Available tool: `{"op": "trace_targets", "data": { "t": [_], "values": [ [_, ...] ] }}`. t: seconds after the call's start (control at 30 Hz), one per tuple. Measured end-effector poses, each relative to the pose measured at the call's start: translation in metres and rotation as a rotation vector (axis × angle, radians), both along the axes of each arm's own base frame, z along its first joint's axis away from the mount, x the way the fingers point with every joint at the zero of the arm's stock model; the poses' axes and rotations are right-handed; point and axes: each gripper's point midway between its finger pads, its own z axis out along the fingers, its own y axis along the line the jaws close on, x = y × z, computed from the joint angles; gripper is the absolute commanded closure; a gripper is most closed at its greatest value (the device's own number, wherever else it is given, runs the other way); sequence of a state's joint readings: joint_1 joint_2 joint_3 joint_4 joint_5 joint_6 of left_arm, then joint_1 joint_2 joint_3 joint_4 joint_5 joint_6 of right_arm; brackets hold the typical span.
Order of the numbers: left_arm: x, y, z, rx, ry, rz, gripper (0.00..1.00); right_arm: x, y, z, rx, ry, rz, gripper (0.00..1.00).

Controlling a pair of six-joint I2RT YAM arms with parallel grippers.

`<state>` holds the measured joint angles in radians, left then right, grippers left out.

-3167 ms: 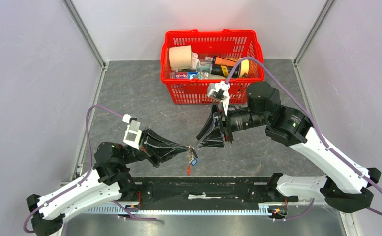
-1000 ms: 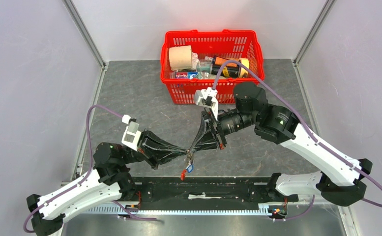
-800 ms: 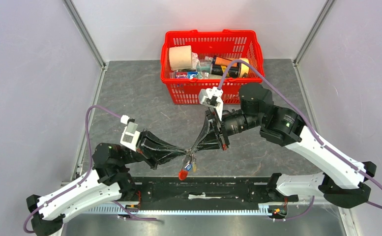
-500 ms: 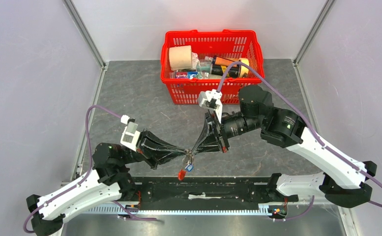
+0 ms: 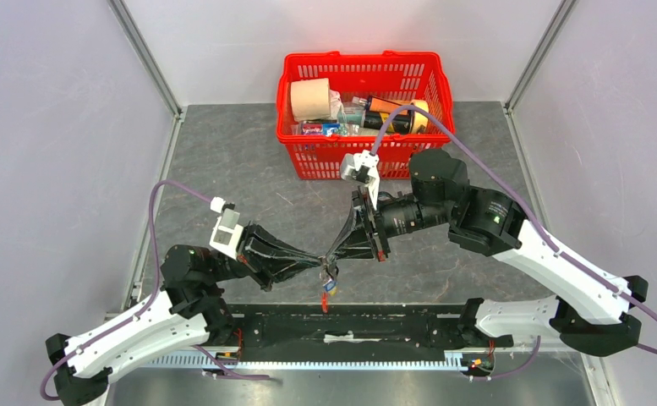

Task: Put the keys on the keyring

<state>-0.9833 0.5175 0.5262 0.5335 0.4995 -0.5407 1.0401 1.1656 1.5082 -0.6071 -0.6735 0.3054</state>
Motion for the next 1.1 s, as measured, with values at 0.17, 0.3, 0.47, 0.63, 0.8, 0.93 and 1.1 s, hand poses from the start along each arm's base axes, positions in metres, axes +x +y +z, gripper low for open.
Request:
{"op": "trace_targets", "data": {
  "t": [0.17,0.3,0.47,0.63,0.8,0.93,1.1],
  "values": [
    [0.0,0.0,0.0,-0.001,0.0,0.0,0.98,0.006,0.001,-0.001,-0.011,0.002,-0.041,1.0],
    [0.0,0.001,0.001,-0.003,-0.001,0.001,0.98,0.009,0.0,-0.002,-0.023,0.009,-0.07,1.0],
    [0.0,0.002,0.002,-0.01,0.0,0.009,0.98,0.01,0.0,-0.006,-0.041,0.019,-0.088,1.0],
    [0.0,0.002,0.002,-0.011,0.0,0.01,0.98,0.011,-0.001,-0.007,-0.049,0.028,-0.1,1.0],
    [0.0,0.004,0.004,-0.019,0.0,0.016,0.98,0.011,0.0,-0.007,-0.051,0.033,-0.107,1.0],
    [-0.001,0.007,0.005,-0.029,-0.005,0.019,0.98,0.011,0.0,-0.007,-0.051,0.039,-0.11,1.0],
    [-0.002,0.009,0.007,-0.04,-0.01,0.021,0.98,0.011,0.0,-0.006,-0.048,0.048,-0.112,1.0]
  ]
}}
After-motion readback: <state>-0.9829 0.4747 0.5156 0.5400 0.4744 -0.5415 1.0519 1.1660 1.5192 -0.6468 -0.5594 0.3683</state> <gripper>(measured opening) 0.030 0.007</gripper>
